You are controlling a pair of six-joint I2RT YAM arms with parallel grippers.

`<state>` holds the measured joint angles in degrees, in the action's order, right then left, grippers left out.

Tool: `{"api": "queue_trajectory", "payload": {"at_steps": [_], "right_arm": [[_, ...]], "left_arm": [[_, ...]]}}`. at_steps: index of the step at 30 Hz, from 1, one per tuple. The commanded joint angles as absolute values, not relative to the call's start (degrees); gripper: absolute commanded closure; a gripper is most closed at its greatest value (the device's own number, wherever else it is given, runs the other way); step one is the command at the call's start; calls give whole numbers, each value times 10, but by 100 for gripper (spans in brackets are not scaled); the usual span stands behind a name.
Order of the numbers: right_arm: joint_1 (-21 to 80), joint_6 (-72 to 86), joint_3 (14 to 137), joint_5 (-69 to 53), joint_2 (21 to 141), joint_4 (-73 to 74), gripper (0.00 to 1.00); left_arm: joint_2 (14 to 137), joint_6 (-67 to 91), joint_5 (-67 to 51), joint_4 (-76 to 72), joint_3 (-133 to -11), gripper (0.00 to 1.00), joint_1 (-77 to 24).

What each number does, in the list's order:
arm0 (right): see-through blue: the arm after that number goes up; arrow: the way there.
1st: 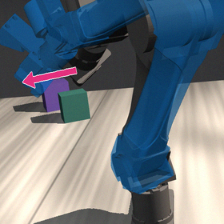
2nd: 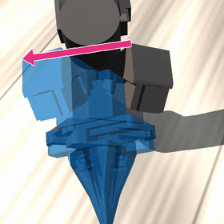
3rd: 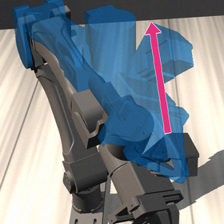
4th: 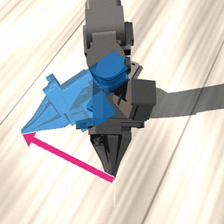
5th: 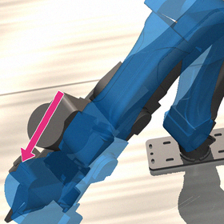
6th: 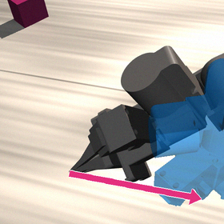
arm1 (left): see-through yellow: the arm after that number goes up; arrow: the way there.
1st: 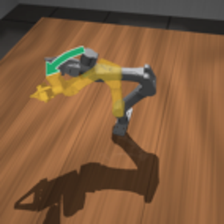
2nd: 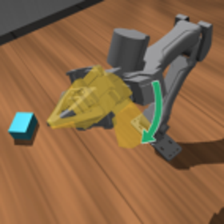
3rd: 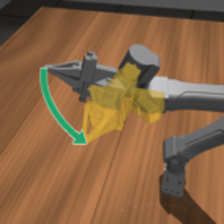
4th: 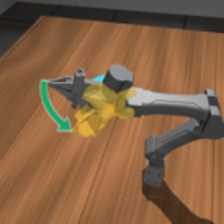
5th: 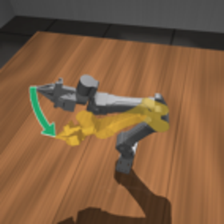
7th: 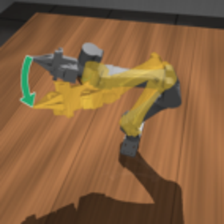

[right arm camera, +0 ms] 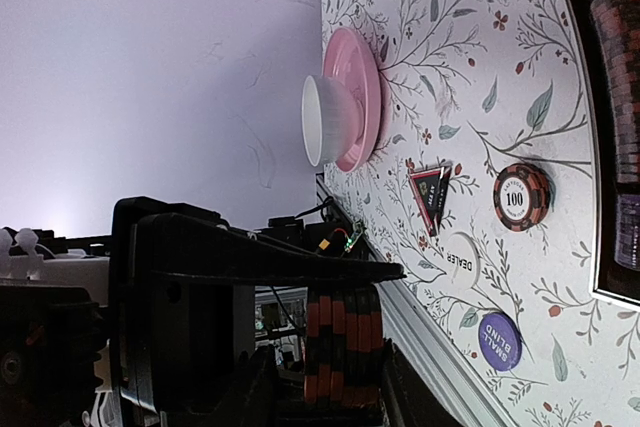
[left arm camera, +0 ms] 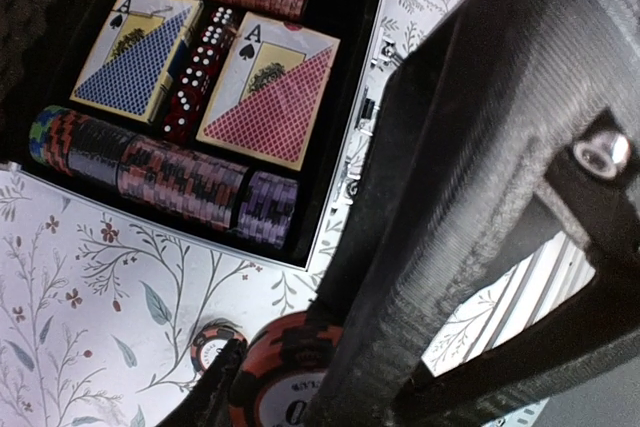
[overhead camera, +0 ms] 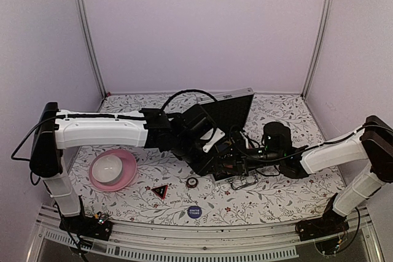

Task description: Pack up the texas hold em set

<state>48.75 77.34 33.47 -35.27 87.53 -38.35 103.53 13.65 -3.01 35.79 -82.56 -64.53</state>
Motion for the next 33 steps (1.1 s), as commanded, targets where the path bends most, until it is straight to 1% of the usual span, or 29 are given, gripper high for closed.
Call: {"api": "queue_trajectory", "payload": {"at_steps": [1,5,8,11,14,15,19,20,22,23,28,33], "right_arm": [[494,773,351,-362,886,-404,67],[494,773,351,-361,885,-406,76],[495,771,349,-359,883,-407,88],[494,770,346,-356,882,-409,96],[494,767,344,-350,877,-409,97],[494,766,344,-347,875,-409,97],[494,756,334,-328,862,-404,97],[494,753,332,-322,858,-400,98],[494,745,330,-309,850,-382,98],[494,738,330,-304,847,-371,98],[485,703,330,-277,818,-299,98],[462,658,332,-234,761,-184,98]], "left_arm": [[1035,134,-36,343,-838,76,-654],[1035,134,-36,341,-838,76,-654],[1034,134,-35,340,-837,76,-654],[1033,134,-35,336,-832,72,-654],[1027,135,-30,328,-824,62,-655],[1025,137,-26,325,-821,58,-654],[1010,140,-9,310,-808,35,-655],[1004,140,-2,305,-802,31,-655],[991,144,17,298,-792,25,-655],[983,146,32,293,-788,16,-655],[932,147,66,255,-755,8,-654],[882,148,100,224,-722,6,-646]]}}
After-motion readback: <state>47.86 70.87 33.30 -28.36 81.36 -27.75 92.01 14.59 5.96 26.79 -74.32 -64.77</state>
